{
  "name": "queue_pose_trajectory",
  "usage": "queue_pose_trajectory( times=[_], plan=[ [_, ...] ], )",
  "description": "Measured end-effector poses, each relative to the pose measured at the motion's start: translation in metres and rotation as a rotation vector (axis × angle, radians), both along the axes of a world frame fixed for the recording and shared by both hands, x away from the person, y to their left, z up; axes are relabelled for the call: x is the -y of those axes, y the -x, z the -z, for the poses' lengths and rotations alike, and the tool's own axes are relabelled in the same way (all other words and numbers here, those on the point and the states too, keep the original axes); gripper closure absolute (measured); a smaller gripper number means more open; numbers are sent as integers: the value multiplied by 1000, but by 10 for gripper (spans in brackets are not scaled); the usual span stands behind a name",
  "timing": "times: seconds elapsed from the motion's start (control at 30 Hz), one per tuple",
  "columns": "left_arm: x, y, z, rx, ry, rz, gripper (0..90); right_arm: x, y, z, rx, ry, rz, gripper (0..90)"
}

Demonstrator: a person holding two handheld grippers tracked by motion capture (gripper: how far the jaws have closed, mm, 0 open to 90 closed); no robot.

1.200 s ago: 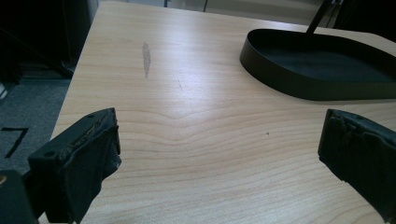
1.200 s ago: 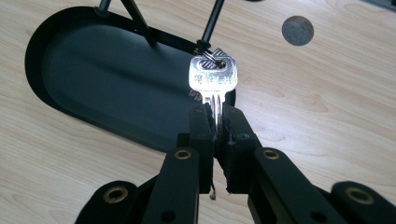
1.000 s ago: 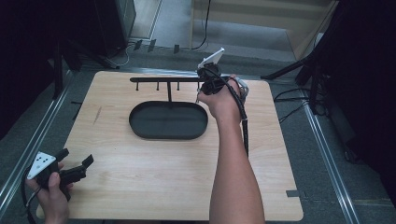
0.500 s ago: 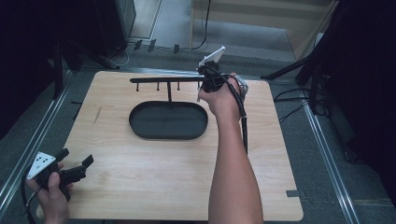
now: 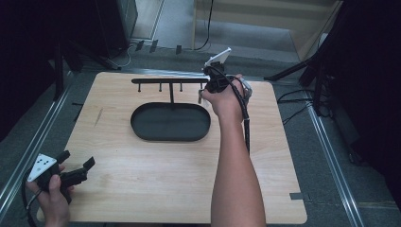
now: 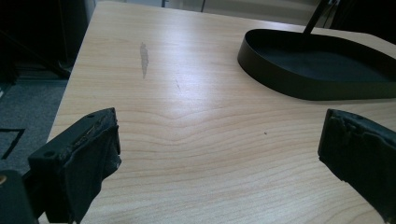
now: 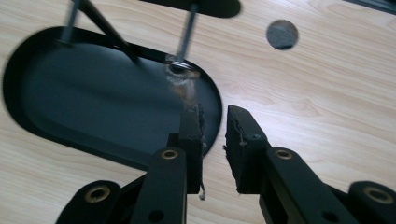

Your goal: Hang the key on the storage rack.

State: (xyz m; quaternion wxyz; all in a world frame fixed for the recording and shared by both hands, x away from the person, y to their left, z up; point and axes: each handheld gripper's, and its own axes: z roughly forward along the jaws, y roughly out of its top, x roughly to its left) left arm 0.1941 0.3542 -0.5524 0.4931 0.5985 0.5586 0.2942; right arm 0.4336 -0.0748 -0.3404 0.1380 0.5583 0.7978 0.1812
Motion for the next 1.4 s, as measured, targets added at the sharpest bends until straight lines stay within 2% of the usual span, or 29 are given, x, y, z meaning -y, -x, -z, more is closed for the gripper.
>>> queue_pose_trajectory(
  times=[0.2,0.33,0.53,0.57,0.67,0.8,0.87,0.9,0.97,1.03,1.13,1.2,1.3,1.37,1.4],
  plan=[
    [0,0,0,-2,-3,1,0,12,2,13,-20,-3,14,753],
    [0,0,0,-1,-2,0,0,24,5,30,-41,-1,29,738],
    [1,0,0,-6,-9,2,0,39,8,46,-59,-10,46,714],
    [1,0,0,-6,-8,1,0,46,9,53,-66,-16,52,691],
    [1,0,0,-6,-9,2,0,51,10,58,-77,-23,57,664],
    [1,0,0,-6,-12,2,0,65,15,74,-112,-34,68,604],
    [1,0,0,-6,-11,2,0,68,16,76,-114,-35,73,587],
    [1,0,0,-6,-11,2,0,74,18,80,-112,-39,81,521],
    [1,0,0,-6,-11,2,0,76,19,82,-110,-36,85,489],
    [1,0,0,-7,-13,1,0,81,21,86,-115,-20,95,389],
    [1,0,0,-7,-14,2,0,86,25,92,-115,34,118,208],
    [1,0,0,-7,-13,1,0,92,30,99,-104,74,153,22],
    [1,0,0,-7,-14,1,0,98,33,104,-103,57,165,0],
    [1,0,0,-7,-16,1,0,108,40,111,-80,14,177,0],
    [1,0,0,-7,-16,1,0,111,43,113,-67,9,167,0]
  ],
)
